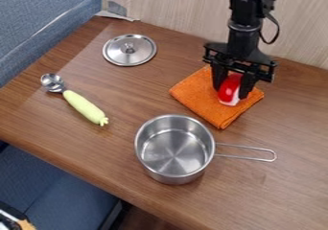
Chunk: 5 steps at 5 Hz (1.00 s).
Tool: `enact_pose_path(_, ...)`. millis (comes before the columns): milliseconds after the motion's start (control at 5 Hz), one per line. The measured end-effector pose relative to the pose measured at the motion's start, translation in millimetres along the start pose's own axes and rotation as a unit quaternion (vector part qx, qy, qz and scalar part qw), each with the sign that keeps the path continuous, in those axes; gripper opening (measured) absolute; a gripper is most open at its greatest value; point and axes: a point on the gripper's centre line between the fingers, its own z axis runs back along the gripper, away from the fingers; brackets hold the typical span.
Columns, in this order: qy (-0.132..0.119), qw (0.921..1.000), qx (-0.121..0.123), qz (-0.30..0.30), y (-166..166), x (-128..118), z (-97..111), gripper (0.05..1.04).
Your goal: Put the red object in the silver pot
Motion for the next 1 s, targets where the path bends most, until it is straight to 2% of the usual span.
enact_pose_path(200, 0.003, 1.0000, 0.001, -0.009, -1.8, -2.7, -1.8, 0.589)
enact_pose_path(400, -0.007, 0.9999, -0.003, -0.007, -5.9, -6.0, 8.1, 0.589)
enact_pose_path(800, -0.079, 0.9966, -0.023, 0.000, -9.8, -9.7, 66.0, 0.589)
enact_pose_path(1000, -0.081, 0.9959, -0.040, -0.001, -6.3, -29.3, 76.0, 0.589)
